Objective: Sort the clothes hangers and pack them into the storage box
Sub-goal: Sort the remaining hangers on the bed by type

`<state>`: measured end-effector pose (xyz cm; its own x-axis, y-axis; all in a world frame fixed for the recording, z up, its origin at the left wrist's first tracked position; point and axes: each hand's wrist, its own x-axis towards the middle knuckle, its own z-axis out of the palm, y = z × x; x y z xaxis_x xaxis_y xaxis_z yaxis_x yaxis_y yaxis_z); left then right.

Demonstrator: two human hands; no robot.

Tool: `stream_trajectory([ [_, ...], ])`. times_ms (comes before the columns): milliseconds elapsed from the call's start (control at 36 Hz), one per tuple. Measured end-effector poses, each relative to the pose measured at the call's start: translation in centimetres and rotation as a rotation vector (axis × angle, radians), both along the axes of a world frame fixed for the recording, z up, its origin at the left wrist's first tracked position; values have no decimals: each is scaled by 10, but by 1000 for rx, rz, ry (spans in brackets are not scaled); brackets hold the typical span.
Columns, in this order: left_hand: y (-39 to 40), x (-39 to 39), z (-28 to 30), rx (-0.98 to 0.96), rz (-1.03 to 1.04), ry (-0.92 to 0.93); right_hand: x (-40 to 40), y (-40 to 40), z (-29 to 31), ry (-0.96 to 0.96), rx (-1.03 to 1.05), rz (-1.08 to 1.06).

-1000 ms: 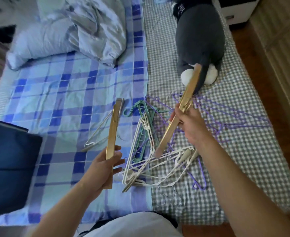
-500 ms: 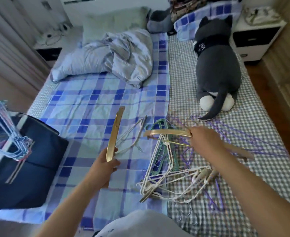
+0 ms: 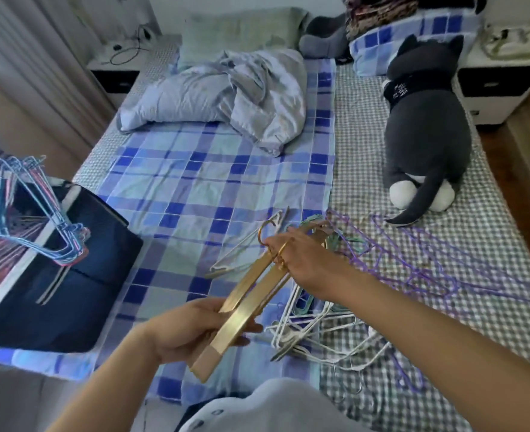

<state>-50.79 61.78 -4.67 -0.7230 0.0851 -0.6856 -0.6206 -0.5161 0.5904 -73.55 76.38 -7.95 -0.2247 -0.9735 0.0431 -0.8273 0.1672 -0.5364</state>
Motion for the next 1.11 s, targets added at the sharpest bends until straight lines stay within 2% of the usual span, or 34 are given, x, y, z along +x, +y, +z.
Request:
stream_trajectory([
  [111,-19,19,-12,110,-94,-46,17,-13,-17,12,143,114],
  [194,-27,20,-14,-20,-94,-123,30,-23,-20,83,145,169],
  [278,-31,13,-21,-143,-36,-79,42,-35,-27,116,117,165],
  [333,-37,11,-27,-65,-22,-41,53,-46,-29,128,115,155],
  [417,-51,9,-27,246,-17,-49,68,-63,-30,91,96,102],
  [472,-61,6,-31,254,-8,-60,71,-75,-29,105,139,50],
  [583,-94,1,-60,-22,-37,-94,70,-87,-46,91,330,-183],
  [722,-161,-22,-102,-262,-38,-175,62,-71,-80,-44,549,-514],
  [806,-196,-57,-124,-389,2,-184,52,-63,-96,-108,577,-637],
  [917,-247,-115,-186,-818,16,-201,31,-72,-113,-191,530,-866],
  [1028,-293,-156,-269,-1162,-272,-153,21,-79,-137,-218,468,-1052],
  [1111,-289,-184,-289,-1340,-422,-79,22,-84,-162,-230,498,-1068],
])
